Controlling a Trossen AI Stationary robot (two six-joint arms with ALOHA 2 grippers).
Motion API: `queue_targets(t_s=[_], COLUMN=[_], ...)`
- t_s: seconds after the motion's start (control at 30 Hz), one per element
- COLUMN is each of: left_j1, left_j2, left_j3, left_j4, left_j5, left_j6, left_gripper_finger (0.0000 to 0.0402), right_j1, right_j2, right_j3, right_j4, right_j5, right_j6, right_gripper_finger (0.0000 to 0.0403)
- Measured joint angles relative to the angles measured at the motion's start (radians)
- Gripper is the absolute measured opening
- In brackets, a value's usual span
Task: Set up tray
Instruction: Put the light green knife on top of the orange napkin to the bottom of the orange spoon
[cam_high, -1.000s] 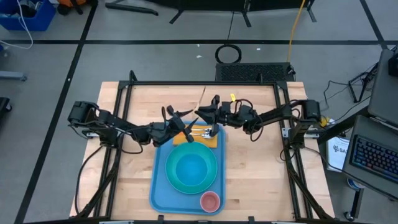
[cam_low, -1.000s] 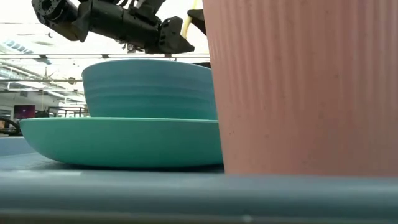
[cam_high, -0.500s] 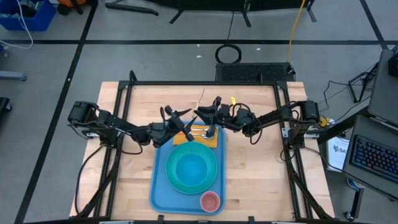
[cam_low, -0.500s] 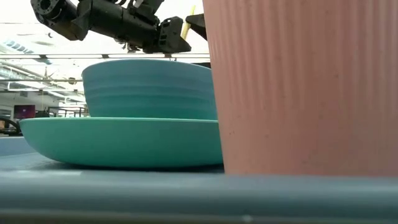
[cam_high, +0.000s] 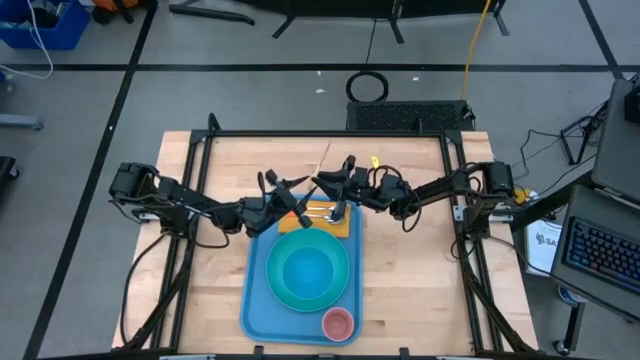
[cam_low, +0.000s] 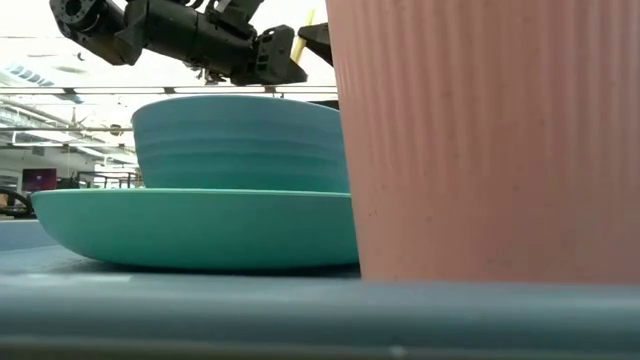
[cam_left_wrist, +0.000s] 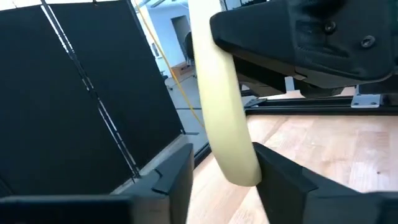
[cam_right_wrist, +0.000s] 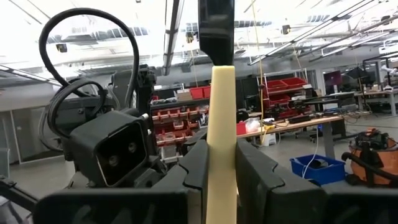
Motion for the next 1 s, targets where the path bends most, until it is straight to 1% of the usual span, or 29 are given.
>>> queue_targets(t_s=[0.2, 0.33, 0.53, 0.63, 0.77, 0.87, 0.93, 1.0], left_j1=[-0.006, -0.01, -0.012, -0.011, -0.011, -0.011, -0.014, -0.016], left_j2=[0.0, 0.0, -0.001, -0.001, -0.001, -0.001, -0.001, 0.0], left_j3=[-0.001, -0.002, -0.002, -0.002, -0.002, -0.002, -0.001, -0.001], left_j4=[-0.001, 0.002, 0.001, 0.001, -0.013, -0.014, -0.023, -0.031], left_j5=[-0.011, -0.043, 0.001, 0.026, 0.071, 0.106, 0.149, 0.157], left_j6=[0.001, 0.017, 0.022, 0.019, -0.013, -0.03, -0.032, -0.041], left_gripper_finger=[0.0088, 0.0057, 0.0052, 0.005, 0.005, 0.005, 0.0049, 0.0049], right_j1=[0.0, 0.0, 0.005, 0.008, 0.008, 0.008, 0.003, 0.001], right_j2=[0.0, -0.001, -0.002, -0.002, -0.001, -0.001, -0.001, 0.0], right_j3=[0.0, 0.0, 0.0, 0.0, 0.0, 0.0, 0.001, 0.0], right_j4=[-0.005, -0.017, -0.021, -0.029, -0.036, -0.036, -0.054, -0.081], right_j5=[0.002, 0.012, -0.02, -0.025, -0.066, -0.064, -0.035, 0.002], right_j6=[-0.002, -0.004, -0.001, -0.01, -0.023, -0.023, -0.026, -0.031], right_gripper_finger=[0.0043, 0.0043, 0.0035, 0.002, 0.0001, 0.0002, 0.0, 0.0])
